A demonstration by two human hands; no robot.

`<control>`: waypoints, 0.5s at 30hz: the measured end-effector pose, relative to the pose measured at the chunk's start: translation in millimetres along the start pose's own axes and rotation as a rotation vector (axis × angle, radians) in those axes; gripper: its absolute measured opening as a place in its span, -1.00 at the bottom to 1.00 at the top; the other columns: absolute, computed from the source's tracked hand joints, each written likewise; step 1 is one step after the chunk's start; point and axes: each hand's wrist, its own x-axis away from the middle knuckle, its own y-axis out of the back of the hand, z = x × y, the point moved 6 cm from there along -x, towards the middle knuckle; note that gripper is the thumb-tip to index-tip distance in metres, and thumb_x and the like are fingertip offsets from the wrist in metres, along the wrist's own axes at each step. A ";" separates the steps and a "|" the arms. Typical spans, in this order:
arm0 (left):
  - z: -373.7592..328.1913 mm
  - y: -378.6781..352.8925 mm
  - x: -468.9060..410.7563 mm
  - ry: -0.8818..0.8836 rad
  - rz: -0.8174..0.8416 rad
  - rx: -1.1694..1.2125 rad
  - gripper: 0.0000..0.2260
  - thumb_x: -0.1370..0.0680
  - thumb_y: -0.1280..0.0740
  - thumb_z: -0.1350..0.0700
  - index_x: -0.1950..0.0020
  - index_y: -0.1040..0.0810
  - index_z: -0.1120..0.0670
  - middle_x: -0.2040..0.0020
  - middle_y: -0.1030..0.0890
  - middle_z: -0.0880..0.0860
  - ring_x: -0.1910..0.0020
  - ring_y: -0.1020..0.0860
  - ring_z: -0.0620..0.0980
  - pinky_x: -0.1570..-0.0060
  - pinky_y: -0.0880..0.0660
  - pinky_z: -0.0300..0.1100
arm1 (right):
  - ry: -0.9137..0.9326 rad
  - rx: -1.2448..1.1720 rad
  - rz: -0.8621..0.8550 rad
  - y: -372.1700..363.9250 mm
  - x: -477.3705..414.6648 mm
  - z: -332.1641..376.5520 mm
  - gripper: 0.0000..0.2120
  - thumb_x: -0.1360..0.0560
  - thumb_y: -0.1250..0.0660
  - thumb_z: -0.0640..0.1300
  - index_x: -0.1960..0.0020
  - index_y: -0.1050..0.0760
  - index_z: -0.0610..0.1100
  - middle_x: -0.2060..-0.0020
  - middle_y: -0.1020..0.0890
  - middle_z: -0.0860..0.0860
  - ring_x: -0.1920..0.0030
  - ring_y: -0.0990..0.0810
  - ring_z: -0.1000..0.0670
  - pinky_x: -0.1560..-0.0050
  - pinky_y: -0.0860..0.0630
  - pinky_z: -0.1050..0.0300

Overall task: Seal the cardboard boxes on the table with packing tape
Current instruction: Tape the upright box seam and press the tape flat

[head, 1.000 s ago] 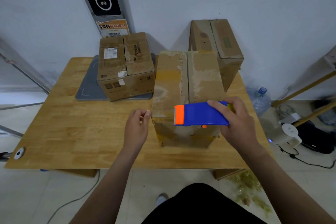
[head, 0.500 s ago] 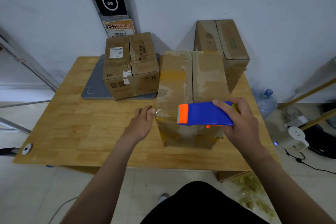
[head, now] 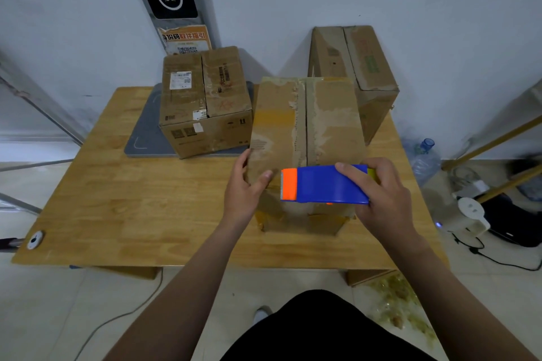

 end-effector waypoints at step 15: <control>-2.6 8.7 5.4 -0.052 -0.009 -0.076 -0.53 -0.73 -0.17 0.00 -0.63 -0.19 0.03 -0.56 -0.36 -0.04 -0.49 -0.35 -0.14 -0.35 -0.36 -0.34 | -0.066 0.000 0.006 -3.0 1.9 -5.0 -0.55 -0.54 -0.29 -0.07 -0.41 -0.38 0.16 -0.09 -0.49 -0.17 -0.06 -0.53 -0.18 0.31 -0.56 -0.06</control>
